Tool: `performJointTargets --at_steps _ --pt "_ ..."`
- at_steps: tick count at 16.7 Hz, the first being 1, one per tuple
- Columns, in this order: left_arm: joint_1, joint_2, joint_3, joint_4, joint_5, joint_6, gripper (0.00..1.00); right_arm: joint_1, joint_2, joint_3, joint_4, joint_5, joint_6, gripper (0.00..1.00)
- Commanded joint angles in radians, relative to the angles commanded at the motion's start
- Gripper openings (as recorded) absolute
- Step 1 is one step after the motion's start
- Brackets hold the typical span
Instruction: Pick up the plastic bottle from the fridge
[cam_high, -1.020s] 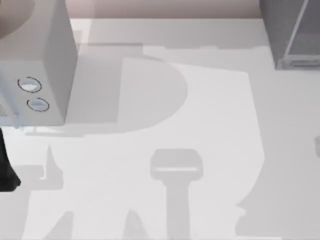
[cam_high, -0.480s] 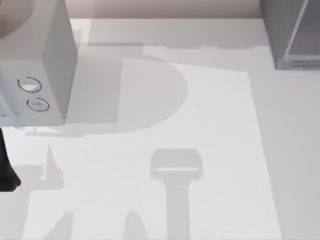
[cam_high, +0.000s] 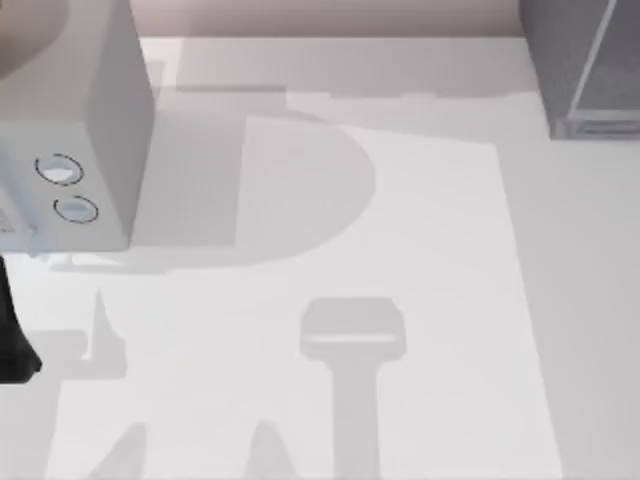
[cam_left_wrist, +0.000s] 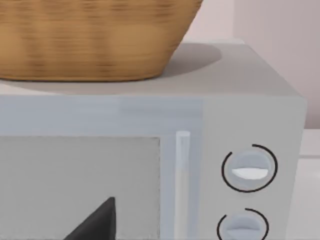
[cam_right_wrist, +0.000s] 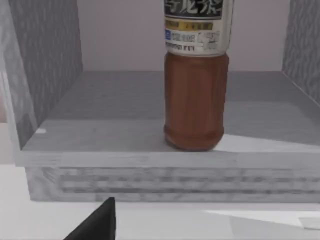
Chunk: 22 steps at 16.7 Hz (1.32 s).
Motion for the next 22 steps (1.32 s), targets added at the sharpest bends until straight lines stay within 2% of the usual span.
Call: performJointTargets --at_steps 3,12,22 --pt "0.0 0.0 0.0 0.0 0.0 0.0 1.0 0.04 0.041 0.1 -0.064 0.039 -0.001 1.0" --pt "0.0 0.0 0.0 0.0 0.0 0.0 1.0 0.224 0.222 0.64 -0.411 0.24 -0.005 1.0" --pt "0.0 0.0 0.0 0.0 0.0 0.0 1.0 0.254 0.282 0.759 -0.483 0.272 -0.006 1.0"
